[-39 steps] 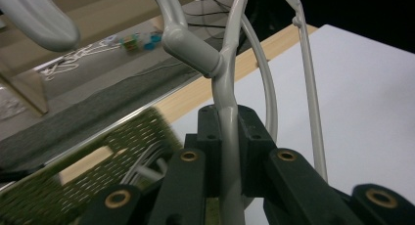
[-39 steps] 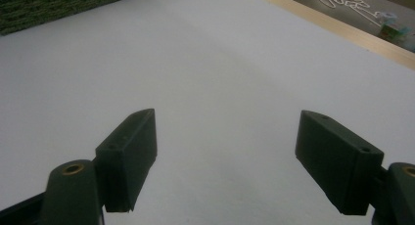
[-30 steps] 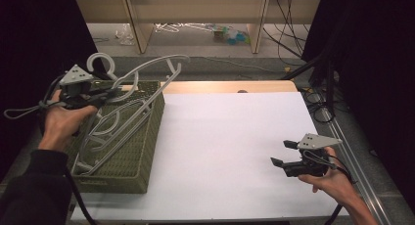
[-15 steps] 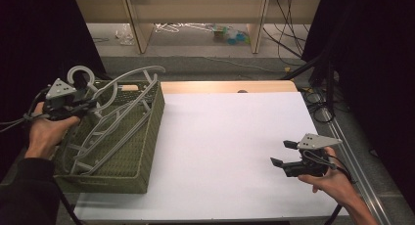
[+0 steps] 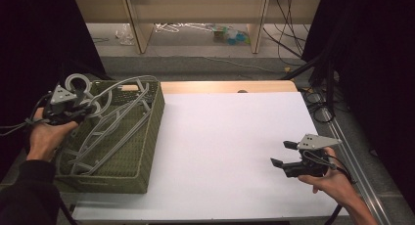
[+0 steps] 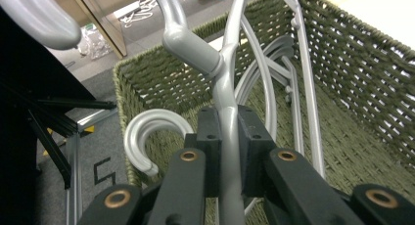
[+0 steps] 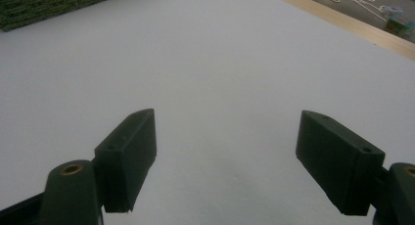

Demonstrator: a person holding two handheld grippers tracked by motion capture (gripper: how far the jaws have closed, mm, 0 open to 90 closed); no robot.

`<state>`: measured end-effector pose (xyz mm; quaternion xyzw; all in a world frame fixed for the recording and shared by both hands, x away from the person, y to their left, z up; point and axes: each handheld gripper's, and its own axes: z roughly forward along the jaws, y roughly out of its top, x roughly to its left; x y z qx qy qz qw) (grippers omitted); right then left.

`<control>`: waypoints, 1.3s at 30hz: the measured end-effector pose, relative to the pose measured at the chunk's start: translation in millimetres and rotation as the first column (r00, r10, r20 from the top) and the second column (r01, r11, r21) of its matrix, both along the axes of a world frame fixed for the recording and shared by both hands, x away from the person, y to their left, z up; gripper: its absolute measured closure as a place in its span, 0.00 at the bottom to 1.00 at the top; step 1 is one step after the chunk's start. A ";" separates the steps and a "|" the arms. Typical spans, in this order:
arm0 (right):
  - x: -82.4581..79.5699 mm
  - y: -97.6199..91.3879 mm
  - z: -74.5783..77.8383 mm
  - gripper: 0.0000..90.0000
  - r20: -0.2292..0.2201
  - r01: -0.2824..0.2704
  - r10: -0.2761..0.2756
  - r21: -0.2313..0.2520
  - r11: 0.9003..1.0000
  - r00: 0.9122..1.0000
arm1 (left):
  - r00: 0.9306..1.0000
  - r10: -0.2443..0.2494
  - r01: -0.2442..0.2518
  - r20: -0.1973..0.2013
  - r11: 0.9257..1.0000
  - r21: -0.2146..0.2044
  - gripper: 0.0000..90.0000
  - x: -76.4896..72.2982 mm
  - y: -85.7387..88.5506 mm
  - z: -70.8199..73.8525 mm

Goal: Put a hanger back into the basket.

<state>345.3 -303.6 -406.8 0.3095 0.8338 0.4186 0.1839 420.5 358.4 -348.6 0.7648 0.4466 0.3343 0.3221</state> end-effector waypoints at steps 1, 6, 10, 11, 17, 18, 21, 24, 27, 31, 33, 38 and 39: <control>0.0 0.0 0.2 0.26 0.000 0.001 -0.001 0.002 1.000 1.000 | 1.000 0.001 -0.001 -0.004 1.000 -0.001 0.91 0.2 0.0 -1.4; -0.2 -0.5 0.6 0.26 -0.004 0.004 -0.004 0.006 1.000 1.000 | 0.999 -0.027 0.028 -0.029 0.998 0.061 0.91 -0.8 2.5 -4.1; 0.0 -0.5 0.2 0.26 -0.002 0.004 -0.004 0.002 1.000 1.000 | 0.998 -0.042 0.045 -0.044 0.997 0.066 0.91 0.3 0.7 -9.6; 0.1 -0.3 0.2 0.26 -0.004 0.005 -0.005 0.002 1.000 1.000 | 0.998 -0.041 0.044 -0.052 0.997 0.060 0.91 1.0 -0.2 -11.5; 0.4 0.1 0.0 0.26 -0.003 0.002 -0.002 0.000 1.000 1.000 | 0.997 -0.017 0.022 -0.070 0.998 0.064 0.91 4.2 2.3 -21.9; 0.3 0.2 -0.4 0.26 -0.005 0.001 -0.001 0.001 1.000 1.000 | 0.997 -0.020 0.025 -0.074 0.997 0.068 0.91 5.1 1.6 -24.6; 0.4 0.0 -0.3 0.26 -0.007 0.004 -0.004 0.001 1.000 1.000 | 0.996 -0.018 0.025 -0.083 0.997 0.077 0.91 6.8 1.4 -30.2; 0.4 -1.1 -0.5 0.26 -0.006 0.002 -0.002 -0.001 1.000 1.000 | 0.995 -0.022 0.029 -0.095 0.998 0.064 0.91 8.4 0.0 -35.4; 1.0 -1.3 -0.7 0.26 -0.005 0.003 -0.003 -0.002 1.000 1.000 | 0.992 -0.022 0.030 -0.122 0.998 0.058 0.91 10.3 -2.8 -41.4; 0.2 -0.1 -0.5 0.26 -0.008 0.001 -0.001 0.002 1.000 1.000 | 0.990 -0.013 0.020 -0.143 0.998 0.052 0.90 12.1 -0.1 -48.5; 0.2 -0.1 -0.6 0.26 -0.008 0.001 -0.001 0.001 1.000 1.000 | 0.988 -0.002 0.009 -0.153 0.999 0.045 0.90 13.1 1.8 -51.3; 0.7 -0.7 -1.0 0.26 -0.009 0.002 -0.002 -0.002 1.000 1.000 | 0.981 0.003 0.007 -0.195 0.999 0.052 0.90 15.2 4.1 -57.3; 0.8 -0.9 -1.0 0.26 -0.004 0.000 0.000 -0.002 1.000 1.000 | 0.981 -0.001 0.009 -0.193 0.999 0.041 0.89 15.8 5.1 -58.0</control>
